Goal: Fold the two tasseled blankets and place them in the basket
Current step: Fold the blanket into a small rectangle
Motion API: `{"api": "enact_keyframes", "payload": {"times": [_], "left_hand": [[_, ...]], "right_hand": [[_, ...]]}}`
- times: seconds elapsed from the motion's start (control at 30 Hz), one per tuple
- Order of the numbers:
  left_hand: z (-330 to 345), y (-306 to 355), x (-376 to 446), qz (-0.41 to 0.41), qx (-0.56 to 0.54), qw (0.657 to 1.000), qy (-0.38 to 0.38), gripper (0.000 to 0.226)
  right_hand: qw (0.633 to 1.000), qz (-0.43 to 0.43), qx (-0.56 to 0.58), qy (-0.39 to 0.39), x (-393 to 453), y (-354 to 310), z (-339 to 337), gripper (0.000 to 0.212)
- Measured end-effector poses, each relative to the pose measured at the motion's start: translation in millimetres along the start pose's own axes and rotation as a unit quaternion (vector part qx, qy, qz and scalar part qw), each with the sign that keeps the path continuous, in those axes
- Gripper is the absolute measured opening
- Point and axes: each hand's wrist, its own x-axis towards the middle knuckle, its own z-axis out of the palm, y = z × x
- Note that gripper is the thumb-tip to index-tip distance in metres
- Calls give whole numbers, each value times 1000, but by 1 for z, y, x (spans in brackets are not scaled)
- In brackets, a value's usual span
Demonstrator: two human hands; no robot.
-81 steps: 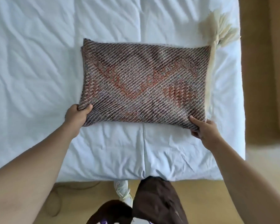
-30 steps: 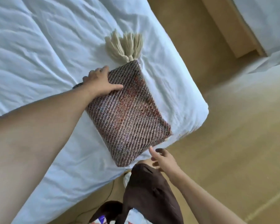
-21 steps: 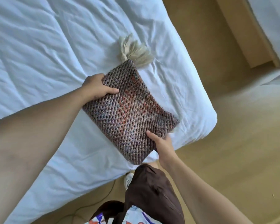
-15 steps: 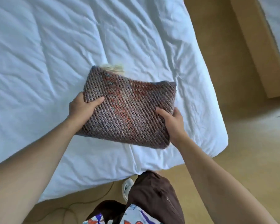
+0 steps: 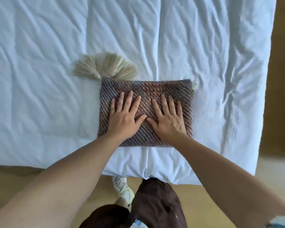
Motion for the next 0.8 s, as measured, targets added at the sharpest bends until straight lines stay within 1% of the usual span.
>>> {"api": "enact_keyframes", "payload": {"times": [0.07,0.13,0.17,0.2,0.23,0.27,0.3,0.33,0.37,0.4,0.43,0.47,0.5,0.53,0.57,0.63,0.7,0.77,0.8], "left_hand": [[20,-4,7,-10,15,998,-61,79],[21,-6,13,-4,13,997,-71,79],[14,-7,12,-2,-1,999,-52,80],[6,-9,7,-10,-23,999,-20,81],[-2,-13,-1,-34,-49,998,22,83],[-9,-19,-10,-82,-78,992,64,86],[-14,-27,-17,-155,-115,977,86,90],[-13,-39,-21,-245,-182,949,73,97],[-17,-50,-23,-335,-281,899,33,102],[-22,-60,-23,-399,-399,826,-9,103],[-28,-69,-21,-424,-511,747,-45,96],[-35,-75,-20,-419,-585,689,-81,83],[-43,-79,-19,-399,-621,665,-113,68],[-53,-78,-19,-379,-633,661,-134,56],[-65,-75,-21,-365,-633,666,-151,50],[-96,-64,-25,-324,-634,682,-165,44],[-131,-50,-31,-272,-632,709,-155,34],[-170,-37,-40,-218,-622,741,-128,20],[-190,-31,-47,-184,-620,754,-115,20]], "right_hand": [[999,4,-18,-46,9,3,14,76],[999,-1,-27,-47,14,0,11,77],[1000,3,-12,-27,12,-2,3,77],[999,20,22,11,7,-1,-7,77],[994,60,69,67,0,2,-15,76],[977,127,123,122,-7,8,-23,77],[947,216,187,145,-11,16,-28,80],[903,303,275,133,-14,28,-28,85],[836,373,392,92,-15,38,-26,89],[751,405,519,45,-16,47,-25,91],[666,405,627,8,-18,54,-24,91],[612,390,688,-12,-20,62,-26,87],[599,372,709,-23,-23,65,-31,80],[605,356,712,-28,-29,64,-39,68],[621,339,706,-30,-34,60,-50,58],[659,314,683,-16,-46,50,-73,44],[682,305,664,24,-61,40,-101,38],[689,303,653,82,-84,35,-133,35],[691,298,649,115,-99,34,-150,34]]}}
